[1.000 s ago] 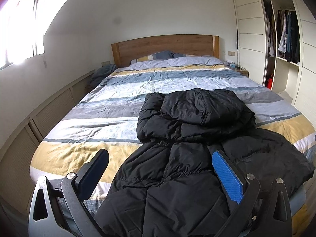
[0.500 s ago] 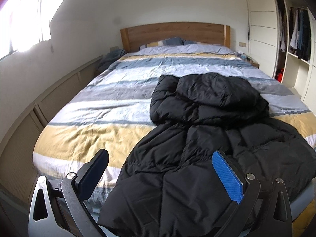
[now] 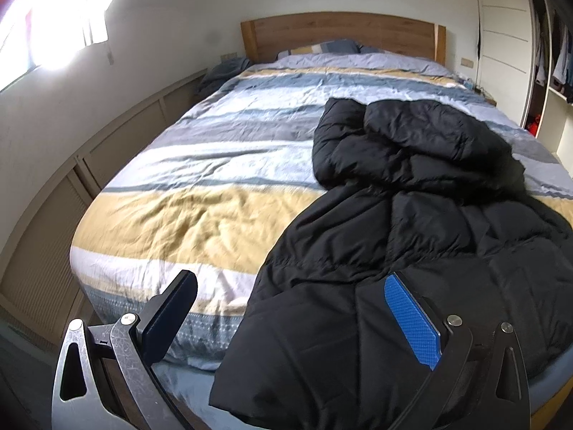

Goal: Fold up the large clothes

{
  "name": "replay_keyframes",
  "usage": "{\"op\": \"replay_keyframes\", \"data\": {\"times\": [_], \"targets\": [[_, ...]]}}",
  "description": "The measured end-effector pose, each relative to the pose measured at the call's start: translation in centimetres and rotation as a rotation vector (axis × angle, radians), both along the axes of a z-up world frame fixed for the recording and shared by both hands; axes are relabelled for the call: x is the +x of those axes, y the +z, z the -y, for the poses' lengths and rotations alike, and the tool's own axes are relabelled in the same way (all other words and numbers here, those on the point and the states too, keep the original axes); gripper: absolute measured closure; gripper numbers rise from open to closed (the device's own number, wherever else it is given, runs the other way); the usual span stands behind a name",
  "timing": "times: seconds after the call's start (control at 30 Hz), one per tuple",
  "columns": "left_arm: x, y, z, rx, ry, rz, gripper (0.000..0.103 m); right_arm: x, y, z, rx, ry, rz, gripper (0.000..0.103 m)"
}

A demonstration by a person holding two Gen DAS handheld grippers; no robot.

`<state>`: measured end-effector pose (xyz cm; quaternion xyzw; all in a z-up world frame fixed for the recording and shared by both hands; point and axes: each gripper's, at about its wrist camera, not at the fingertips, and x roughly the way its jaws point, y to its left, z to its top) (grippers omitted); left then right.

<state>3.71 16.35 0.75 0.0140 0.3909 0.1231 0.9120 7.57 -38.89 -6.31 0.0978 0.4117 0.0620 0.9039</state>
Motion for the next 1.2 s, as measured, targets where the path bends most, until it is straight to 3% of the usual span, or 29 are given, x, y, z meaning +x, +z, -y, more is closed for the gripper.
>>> {"op": "replay_keyframes", "data": {"times": [0.37,0.47,0.57,0.83,1.2], "targets": [[0.2,-3.5,-2.2,-0.036,0.040,-0.091,0.000,1.0,-2.3,0.0,0.002,0.011,-0.072,0.030],[0.1,-4.5,-3.0,-0.077,0.046,-0.113,0.000,1.1,-2.8,0.4,0.020,0.008,-0.087,0.030],[-0.2,-5.7,-3.9,-0.155,0.048,-0.128,0.000,1.3,-3.5,0.8,0.055,0.006,-0.107,0.030],[-0.4,-9.7,-7.2,-0.538,0.043,-0.164,0.001,1.5,-5.2,1.9,0.190,0.016,-0.158,0.029],[-1.2,-12.2,-8.7,-0.864,-0.016,-0.164,0.001,1.1,-8.2,4.4,0.437,0.001,-0.241,0.025]]}}
